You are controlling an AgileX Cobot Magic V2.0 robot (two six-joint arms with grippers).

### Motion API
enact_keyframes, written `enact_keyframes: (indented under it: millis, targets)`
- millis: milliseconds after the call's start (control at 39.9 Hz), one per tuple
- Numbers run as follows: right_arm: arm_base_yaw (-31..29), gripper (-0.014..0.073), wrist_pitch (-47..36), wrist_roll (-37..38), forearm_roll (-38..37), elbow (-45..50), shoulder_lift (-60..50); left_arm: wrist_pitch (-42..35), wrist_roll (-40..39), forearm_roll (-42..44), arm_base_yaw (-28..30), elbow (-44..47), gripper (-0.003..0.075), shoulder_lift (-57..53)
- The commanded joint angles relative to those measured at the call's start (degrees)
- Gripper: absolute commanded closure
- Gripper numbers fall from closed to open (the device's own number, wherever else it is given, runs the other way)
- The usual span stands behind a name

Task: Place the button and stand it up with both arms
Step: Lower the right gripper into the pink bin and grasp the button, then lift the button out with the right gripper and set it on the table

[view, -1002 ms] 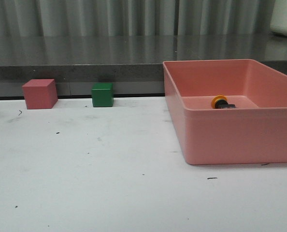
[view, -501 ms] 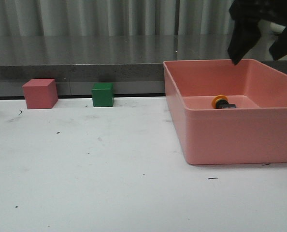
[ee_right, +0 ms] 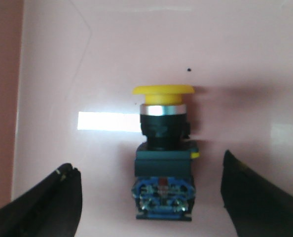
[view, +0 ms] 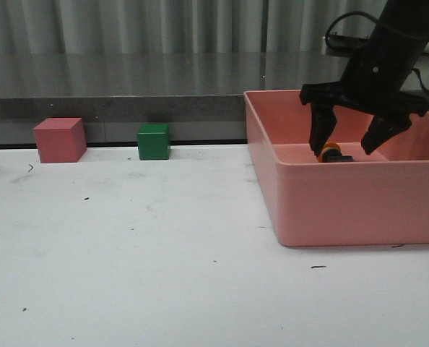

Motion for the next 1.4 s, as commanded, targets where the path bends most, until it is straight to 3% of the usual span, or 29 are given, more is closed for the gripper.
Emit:
enact_keyframes:
  millis: [0, 125, 351, 426, 877, 1077, 1203, 1378]
  targets:
    - [-0.58, 0.0004, -1.01, 0.11, -0.28, -3.51, -0.7, -4.95, -0.4, 0.05, -0.01, -2.08, 0.0174, 0.78]
    - [-0.58, 0.0031, -0.63, 0.11, -0.3, -4.9, 0.8, -4.95, -0.4, 0.05, -0.01, -2.08, 0.0174, 0.78]
    - [-0.58, 0.0365, -0.21, 0.06, -0.3, -5.22, 0.84, -4.95, -0.4, 0.05, -0.01, -2.08, 0.0174, 0.78]
    - [-0.58, 0.0422, 0.11, 0.06, -0.3, -5.62, 0.84, -4.95, -0.4, 0.05, -0.01, -2.08, 0.0174, 0.78]
    - [0.05, 0.0429, 10.17, 0.06, -0.13, -14.12, -6.27, -4.95, -0.4, 0.05, -0.01, -2.08, 0.0174, 0.78]
    - [0.48, 0.0429, 10.61, 0.61, 9.97, -14.18, -12.83, -4.95, -0.4, 0.05, -0.01, -2.08, 0.0174, 0.78]
    - [2.94, 0.0429, 10.61, 0.61, 13.83, -13.74, -15.29, -4.95, -0.4, 0.05, -0.01, -2.08, 0.0174, 0.78]
    - [11.09, 0.0429, 9.89, 0.61, 13.81, -11.82, -15.67, -4.95, -0.4, 0.05, -0.01, -2.08, 0.0174, 0.78]
